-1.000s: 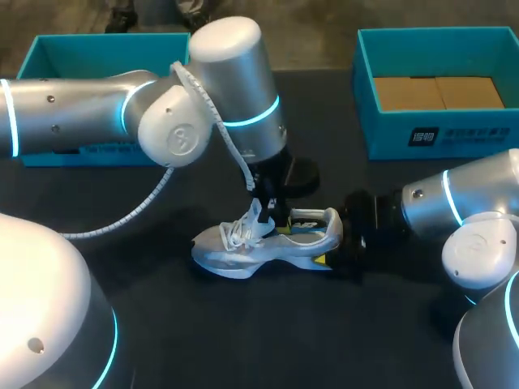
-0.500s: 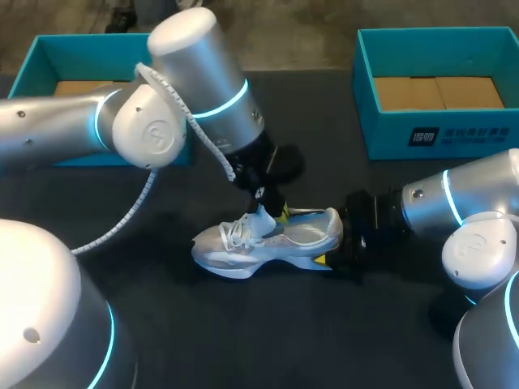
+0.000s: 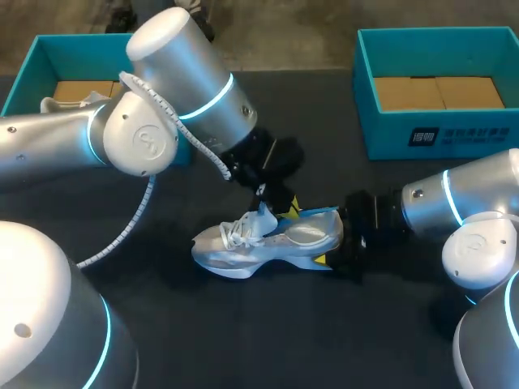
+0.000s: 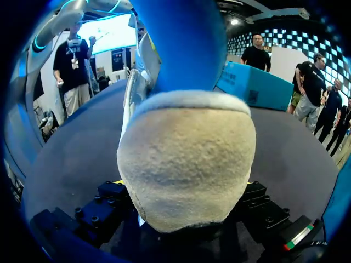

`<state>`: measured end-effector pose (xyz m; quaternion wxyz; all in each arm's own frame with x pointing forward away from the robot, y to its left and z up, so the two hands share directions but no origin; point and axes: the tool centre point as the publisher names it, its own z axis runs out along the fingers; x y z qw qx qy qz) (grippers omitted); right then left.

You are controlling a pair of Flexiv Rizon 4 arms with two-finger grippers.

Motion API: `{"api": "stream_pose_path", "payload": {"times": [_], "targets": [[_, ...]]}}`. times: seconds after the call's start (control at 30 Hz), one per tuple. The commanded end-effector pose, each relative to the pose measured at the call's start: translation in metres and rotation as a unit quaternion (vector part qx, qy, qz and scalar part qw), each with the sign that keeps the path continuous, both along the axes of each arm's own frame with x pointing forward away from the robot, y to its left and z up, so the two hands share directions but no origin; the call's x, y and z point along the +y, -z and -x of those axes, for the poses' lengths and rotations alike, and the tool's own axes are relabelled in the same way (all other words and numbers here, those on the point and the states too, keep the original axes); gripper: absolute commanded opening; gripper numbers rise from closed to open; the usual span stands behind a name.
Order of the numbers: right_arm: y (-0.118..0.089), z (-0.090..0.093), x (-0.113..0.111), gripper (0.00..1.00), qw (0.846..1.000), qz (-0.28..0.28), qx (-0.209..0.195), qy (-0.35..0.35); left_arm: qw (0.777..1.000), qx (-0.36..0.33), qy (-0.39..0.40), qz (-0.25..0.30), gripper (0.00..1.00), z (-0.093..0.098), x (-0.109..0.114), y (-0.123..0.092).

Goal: Take the shoe out of the shoebox, open the shoe tongue, remove and reinsert the insole, then place the shoe into the shoebox

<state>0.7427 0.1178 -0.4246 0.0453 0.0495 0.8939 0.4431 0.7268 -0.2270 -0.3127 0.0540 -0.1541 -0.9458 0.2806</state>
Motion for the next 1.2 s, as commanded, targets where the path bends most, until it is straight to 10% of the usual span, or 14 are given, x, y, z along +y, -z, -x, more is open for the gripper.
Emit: {"api": "stream_pose_path", "payload": {"times": [0.03,0.27,0.33,0.47,1.2], "targets": [[0.003,-0.003,0.001,0.00,1.000,0.002,0.000,0.001,1.000,0.002,0.005,0.003,0.00,-0.002,-0.011,0.004],[0.003,-0.003,0.001,0.00,1.000,0.002,0.000,0.001,1.000,0.000,0.005,0.008,0.00,0.003,-0.016,0.004],[0.003,-0.003,0.001,0.00,1.000,0.002,0.000,0.001,1.000,-0.006,0.008,0.008,0.29,0.005,-0.016,0.001],[0.003,-0.003,0.001,0.00,1.000,0.002,0.000,0.001,0.999,-0.032,0.001,0.000,0.49,0.008,-0.014,-0.006],[0.003,-0.003,0.001,0.00,1.000,0.002,0.000,0.001,0.977,-0.178,-0.120,0.017,0.40,0.017,-0.009,0.001]]}}
